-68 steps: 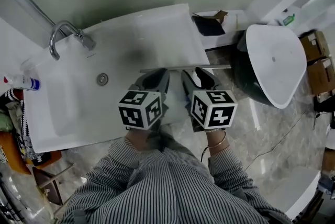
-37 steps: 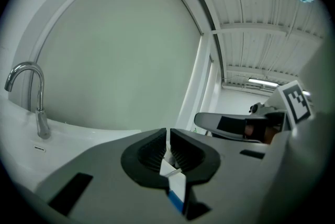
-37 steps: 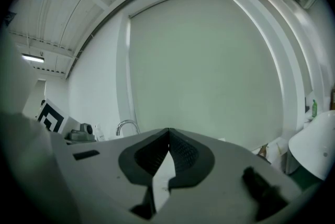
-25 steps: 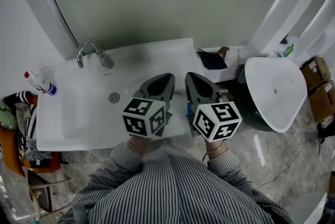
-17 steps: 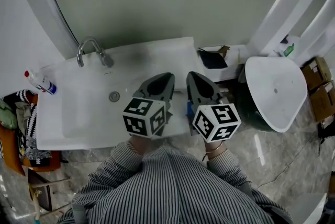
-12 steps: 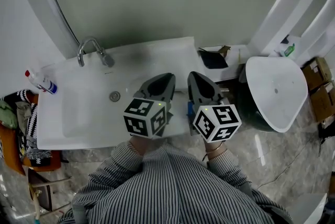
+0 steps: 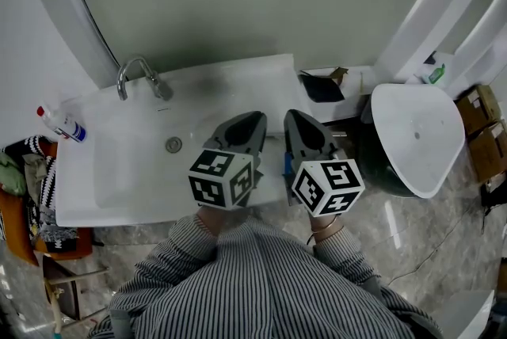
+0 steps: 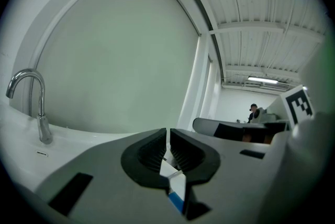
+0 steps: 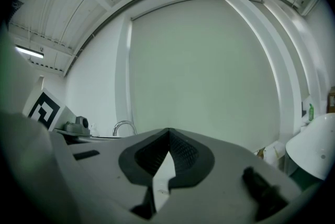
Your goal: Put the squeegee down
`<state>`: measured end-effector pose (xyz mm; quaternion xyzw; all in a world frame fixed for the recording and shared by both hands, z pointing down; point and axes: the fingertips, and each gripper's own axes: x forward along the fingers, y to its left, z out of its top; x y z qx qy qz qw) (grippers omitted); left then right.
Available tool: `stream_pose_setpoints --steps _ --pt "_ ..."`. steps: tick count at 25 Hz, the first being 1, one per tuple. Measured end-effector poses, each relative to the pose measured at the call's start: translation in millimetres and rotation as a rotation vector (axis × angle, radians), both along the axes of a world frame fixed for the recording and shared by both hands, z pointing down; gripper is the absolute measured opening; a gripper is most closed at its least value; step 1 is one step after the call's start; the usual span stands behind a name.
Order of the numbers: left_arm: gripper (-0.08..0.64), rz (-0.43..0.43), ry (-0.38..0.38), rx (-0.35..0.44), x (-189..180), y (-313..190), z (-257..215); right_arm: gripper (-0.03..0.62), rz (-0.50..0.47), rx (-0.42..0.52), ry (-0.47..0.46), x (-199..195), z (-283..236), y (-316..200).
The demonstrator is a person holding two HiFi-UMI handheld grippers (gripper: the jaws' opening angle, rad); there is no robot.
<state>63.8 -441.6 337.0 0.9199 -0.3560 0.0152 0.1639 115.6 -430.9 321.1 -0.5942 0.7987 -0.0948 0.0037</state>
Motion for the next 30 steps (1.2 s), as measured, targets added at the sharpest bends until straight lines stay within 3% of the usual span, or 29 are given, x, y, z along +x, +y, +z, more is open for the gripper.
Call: stream_pose_setpoints --steps 30 --pt "0.031 -0.005 -0.006 -0.016 -6.1 -3.1 6.9 0.014 -0.022 -0.021 0.044 -12.7 6.9 -2.6"
